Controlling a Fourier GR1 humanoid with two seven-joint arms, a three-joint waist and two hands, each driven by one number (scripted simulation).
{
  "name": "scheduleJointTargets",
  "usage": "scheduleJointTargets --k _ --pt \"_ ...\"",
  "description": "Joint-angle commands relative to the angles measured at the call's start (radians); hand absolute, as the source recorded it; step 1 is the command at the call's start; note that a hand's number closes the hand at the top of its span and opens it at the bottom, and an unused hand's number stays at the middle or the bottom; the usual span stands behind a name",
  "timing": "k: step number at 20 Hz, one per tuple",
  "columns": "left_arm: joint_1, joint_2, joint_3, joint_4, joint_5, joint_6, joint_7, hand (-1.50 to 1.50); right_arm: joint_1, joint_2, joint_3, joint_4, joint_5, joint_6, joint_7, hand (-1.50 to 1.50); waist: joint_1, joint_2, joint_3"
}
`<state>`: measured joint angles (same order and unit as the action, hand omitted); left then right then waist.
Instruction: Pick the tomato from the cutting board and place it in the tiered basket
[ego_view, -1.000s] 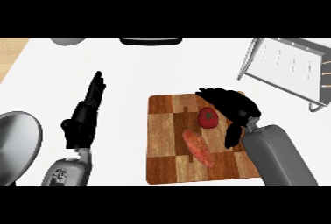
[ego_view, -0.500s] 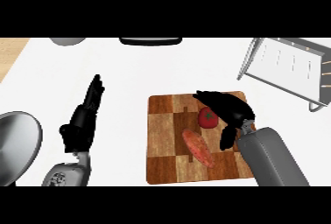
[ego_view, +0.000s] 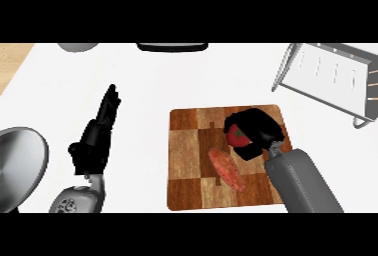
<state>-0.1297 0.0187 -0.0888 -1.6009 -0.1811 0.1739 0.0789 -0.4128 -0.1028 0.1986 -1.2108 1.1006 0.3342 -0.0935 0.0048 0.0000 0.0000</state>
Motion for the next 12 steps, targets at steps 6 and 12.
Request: scheduleJointTargets --k 6,12 --pt "0.002 0.001 -0.002 0.013 -0.003 -0.006 -0.027 0.00 -0.092 0.015 -0.131 0.168 0.155 -0.006 0.440 1.50 0.011 0.010 -0.003" --pt "-0.010 0.018 0.006 -0.001 0.006 -0.024 -0.006 0.00 -0.203 0.055 -0.264 0.251 0.215 0.052 0.863 1.50 0.018 0.005 -0.001"
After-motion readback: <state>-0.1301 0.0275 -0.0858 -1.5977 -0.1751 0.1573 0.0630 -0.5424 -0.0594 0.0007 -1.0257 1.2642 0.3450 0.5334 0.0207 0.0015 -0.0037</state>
